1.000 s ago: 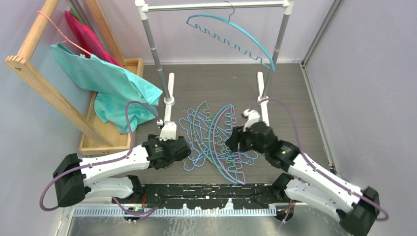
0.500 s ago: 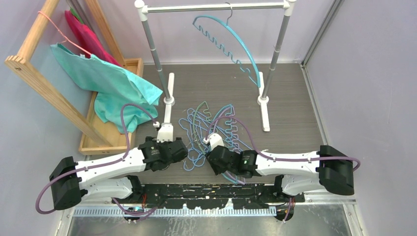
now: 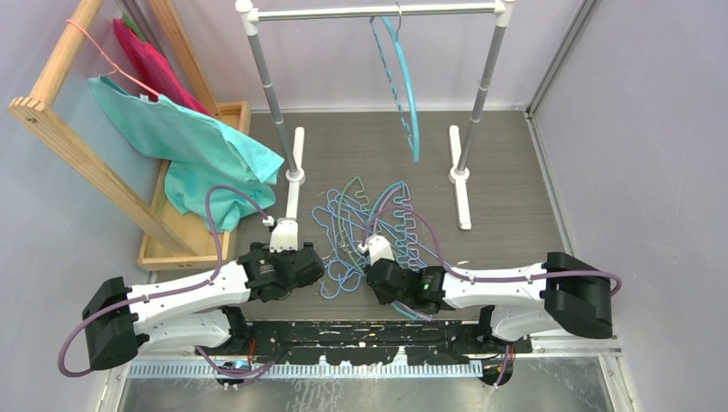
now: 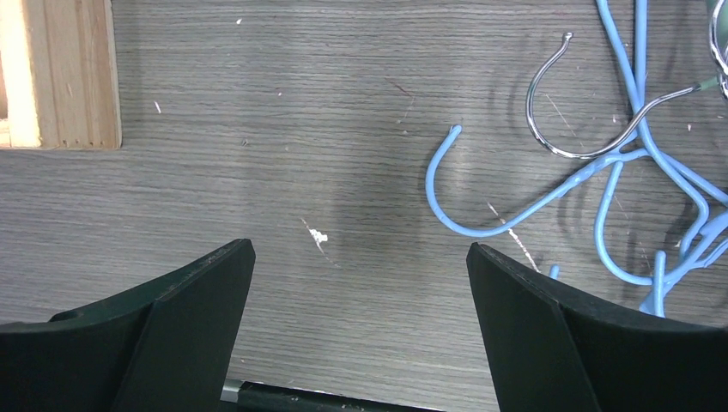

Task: Organize the hangers

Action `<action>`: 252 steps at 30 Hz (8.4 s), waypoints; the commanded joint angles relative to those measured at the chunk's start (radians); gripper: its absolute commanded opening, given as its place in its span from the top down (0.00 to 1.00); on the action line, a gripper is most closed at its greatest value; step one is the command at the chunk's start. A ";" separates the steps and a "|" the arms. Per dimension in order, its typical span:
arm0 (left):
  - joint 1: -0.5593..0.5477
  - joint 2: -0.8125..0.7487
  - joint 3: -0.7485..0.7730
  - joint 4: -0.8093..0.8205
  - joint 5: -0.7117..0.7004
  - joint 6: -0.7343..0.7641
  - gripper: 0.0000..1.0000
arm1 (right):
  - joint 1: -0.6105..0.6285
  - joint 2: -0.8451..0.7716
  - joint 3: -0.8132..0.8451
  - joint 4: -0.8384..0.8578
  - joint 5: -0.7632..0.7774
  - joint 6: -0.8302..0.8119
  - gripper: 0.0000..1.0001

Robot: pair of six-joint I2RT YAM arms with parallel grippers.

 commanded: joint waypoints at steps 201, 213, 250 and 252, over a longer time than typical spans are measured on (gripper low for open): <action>0.000 0.028 0.067 0.004 -0.047 0.033 0.02 | -0.287 0.020 0.568 0.168 -0.223 0.053 0.99; 0.000 0.029 0.094 -0.013 -0.066 0.058 0.02 | -0.357 0.187 0.927 0.206 -0.371 0.039 0.99; 0.000 -0.032 0.103 -0.078 -0.079 0.076 0.02 | -0.471 0.678 1.541 0.497 -0.331 0.403 0.99; -0.001 -0.039 0.102 -0.077 -0.073 0.075 0.02 | -0.471 0.692 1.552 0.496 -0.311 0.407 0.99</action>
